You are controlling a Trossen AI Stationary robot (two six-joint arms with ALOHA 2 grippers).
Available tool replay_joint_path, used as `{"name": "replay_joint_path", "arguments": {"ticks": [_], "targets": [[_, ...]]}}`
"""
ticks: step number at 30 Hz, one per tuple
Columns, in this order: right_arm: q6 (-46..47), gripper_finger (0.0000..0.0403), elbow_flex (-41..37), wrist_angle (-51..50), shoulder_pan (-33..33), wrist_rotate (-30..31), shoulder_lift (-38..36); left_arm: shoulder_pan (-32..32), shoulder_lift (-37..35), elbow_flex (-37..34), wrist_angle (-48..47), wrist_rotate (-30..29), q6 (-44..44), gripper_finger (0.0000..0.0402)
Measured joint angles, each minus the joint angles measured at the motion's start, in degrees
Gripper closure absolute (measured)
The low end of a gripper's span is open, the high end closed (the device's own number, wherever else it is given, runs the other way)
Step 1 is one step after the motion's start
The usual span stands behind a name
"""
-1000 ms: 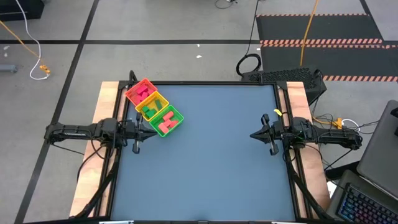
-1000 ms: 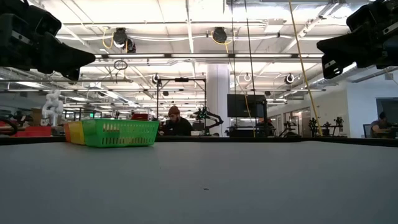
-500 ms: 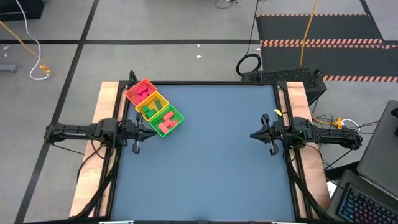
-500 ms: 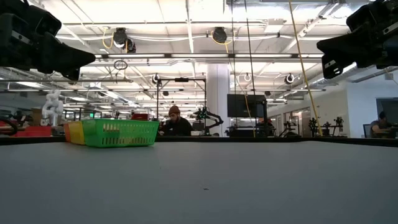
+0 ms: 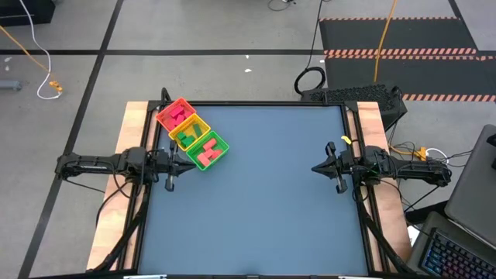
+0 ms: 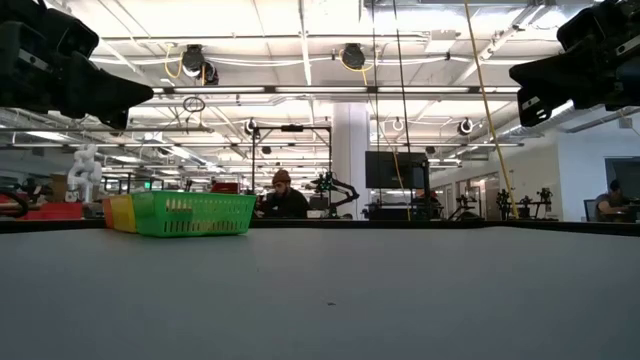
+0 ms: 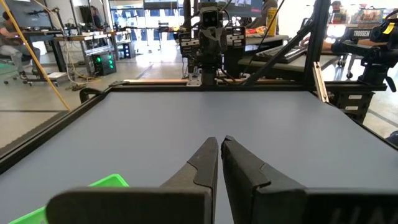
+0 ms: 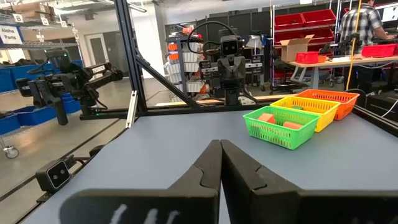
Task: Sort & place blocks by color
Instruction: Return to Home Position
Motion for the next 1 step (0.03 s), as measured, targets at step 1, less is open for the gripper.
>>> {"name": "replay_joint_path", "arguments": {"ticks": [1], "targets": [[0.0,0.0403,0.0,0.0,0.0,0.0,0.0,0.0,0.0,0.0,0.0,0.0,0.0,0.0378]]}}
